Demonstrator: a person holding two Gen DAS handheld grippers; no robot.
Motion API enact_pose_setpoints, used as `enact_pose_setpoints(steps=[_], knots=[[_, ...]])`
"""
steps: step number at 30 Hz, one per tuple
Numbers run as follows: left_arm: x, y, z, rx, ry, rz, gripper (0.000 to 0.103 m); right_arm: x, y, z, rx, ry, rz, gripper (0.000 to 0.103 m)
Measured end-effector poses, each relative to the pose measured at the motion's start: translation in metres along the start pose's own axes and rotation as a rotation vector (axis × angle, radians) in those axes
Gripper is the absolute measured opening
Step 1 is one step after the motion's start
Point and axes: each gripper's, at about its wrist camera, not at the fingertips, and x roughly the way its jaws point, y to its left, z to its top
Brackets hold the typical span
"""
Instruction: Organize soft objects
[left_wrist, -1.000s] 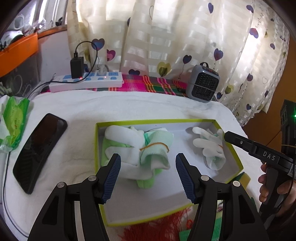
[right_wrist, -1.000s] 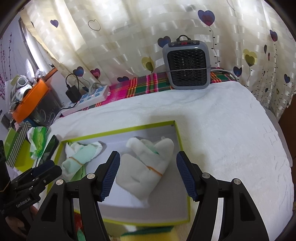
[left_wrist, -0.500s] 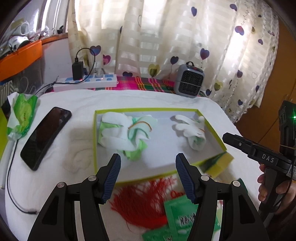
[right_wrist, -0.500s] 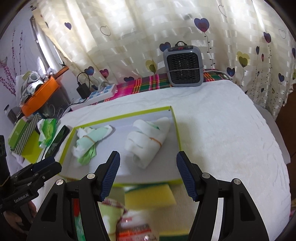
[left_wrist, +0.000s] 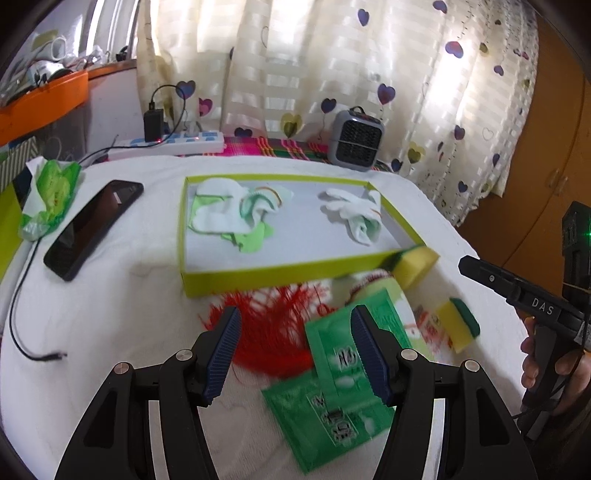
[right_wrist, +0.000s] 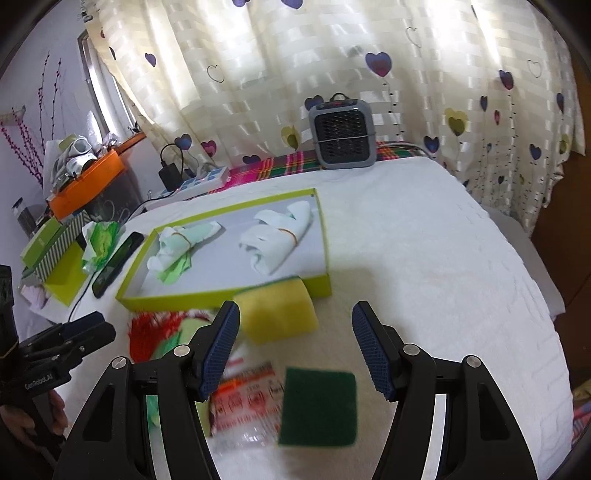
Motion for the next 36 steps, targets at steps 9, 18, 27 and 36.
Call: enact_pose_setpoints(steps=[9,18,27,36], knots=[[-0.004,-0.007,-0.020,0.031,0.022,-0.015,0.061,-0.006,-0.006,-0.023,0.010,0.017,-0.014,0.064],[-0.005,-0.010,-0.033,0.039,0.050,-0.042,0.061,-0.007,-0.010,-0.040,0.023,0.036,-0.019,0.064],[0.000,-0.021,-0.043,0.049,0.073,-0.069,0.061,-0.008,-0.018,-0.050,0.049,0.048,-0.021,0.064],[0.007,-0.032,-0.043,0.066,0.089,-0.084,0.066,0.002,-0.024,-0.053,0.060,0.083,-0.006,0.068]])
